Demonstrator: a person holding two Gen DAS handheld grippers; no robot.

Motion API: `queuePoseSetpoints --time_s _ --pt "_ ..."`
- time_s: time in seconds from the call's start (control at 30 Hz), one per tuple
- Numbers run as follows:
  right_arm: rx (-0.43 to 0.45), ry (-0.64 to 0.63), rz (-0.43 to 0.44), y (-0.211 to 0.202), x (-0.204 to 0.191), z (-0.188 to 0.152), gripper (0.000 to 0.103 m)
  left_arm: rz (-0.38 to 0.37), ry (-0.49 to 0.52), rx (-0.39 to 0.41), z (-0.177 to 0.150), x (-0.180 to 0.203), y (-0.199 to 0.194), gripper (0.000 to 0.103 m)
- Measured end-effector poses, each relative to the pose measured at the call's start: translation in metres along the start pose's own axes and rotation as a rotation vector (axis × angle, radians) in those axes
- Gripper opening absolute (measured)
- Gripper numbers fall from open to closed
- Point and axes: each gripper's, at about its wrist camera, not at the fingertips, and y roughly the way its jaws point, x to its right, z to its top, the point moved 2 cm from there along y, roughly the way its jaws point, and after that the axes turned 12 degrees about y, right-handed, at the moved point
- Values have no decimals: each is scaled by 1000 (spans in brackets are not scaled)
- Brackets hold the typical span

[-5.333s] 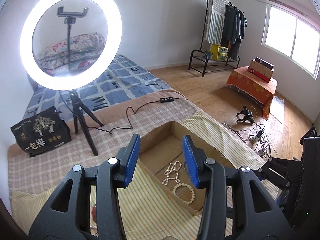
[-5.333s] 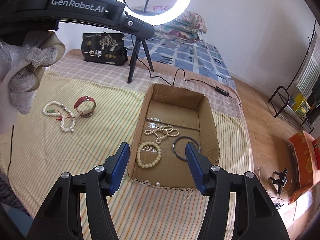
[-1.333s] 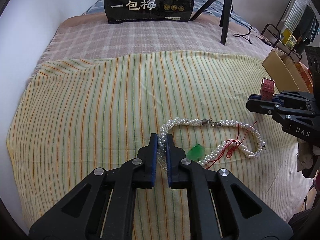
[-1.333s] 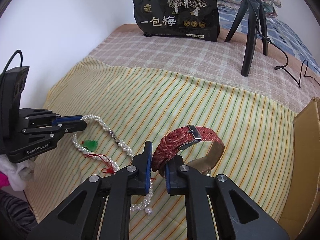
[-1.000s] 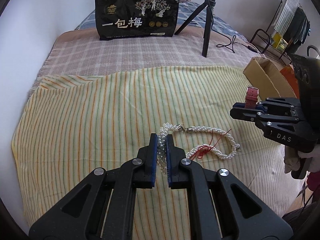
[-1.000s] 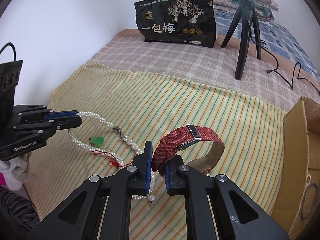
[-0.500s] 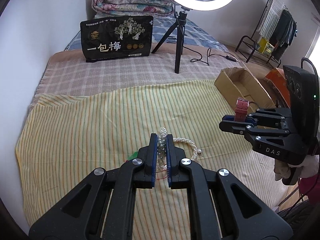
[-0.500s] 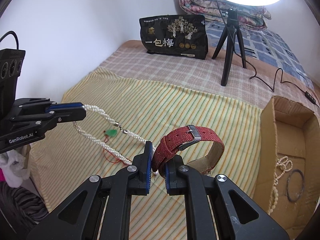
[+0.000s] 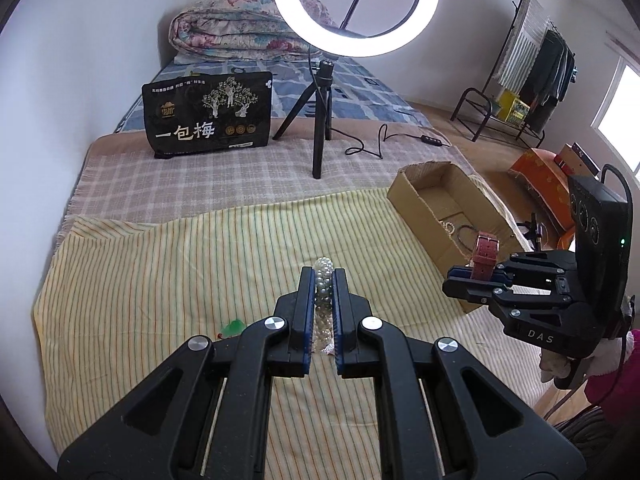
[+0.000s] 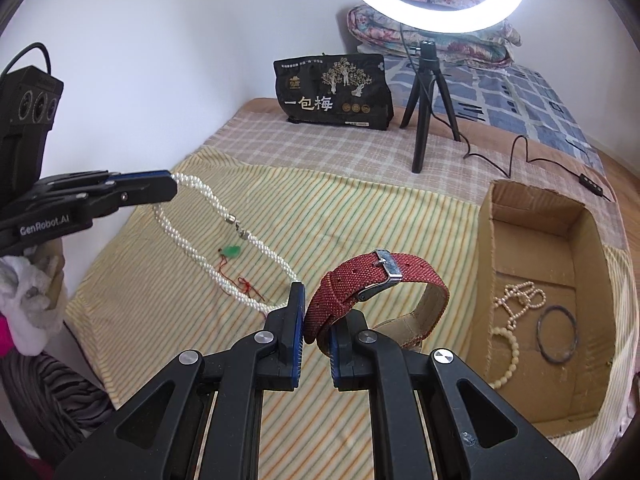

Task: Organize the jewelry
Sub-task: 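Carry the watch over the box with the right tool while the left tool lifts the necklace above it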

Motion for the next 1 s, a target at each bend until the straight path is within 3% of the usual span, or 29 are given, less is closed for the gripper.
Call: queuePoseSetpoints --time_s 0.6,1.0 --pt "35 53 -59 -54 48 -24 9 -35 55 64 37 42 -14 6" --pt "59 102 -121 -82 89 -32 9 -64 113 137 95 81 -11 6"
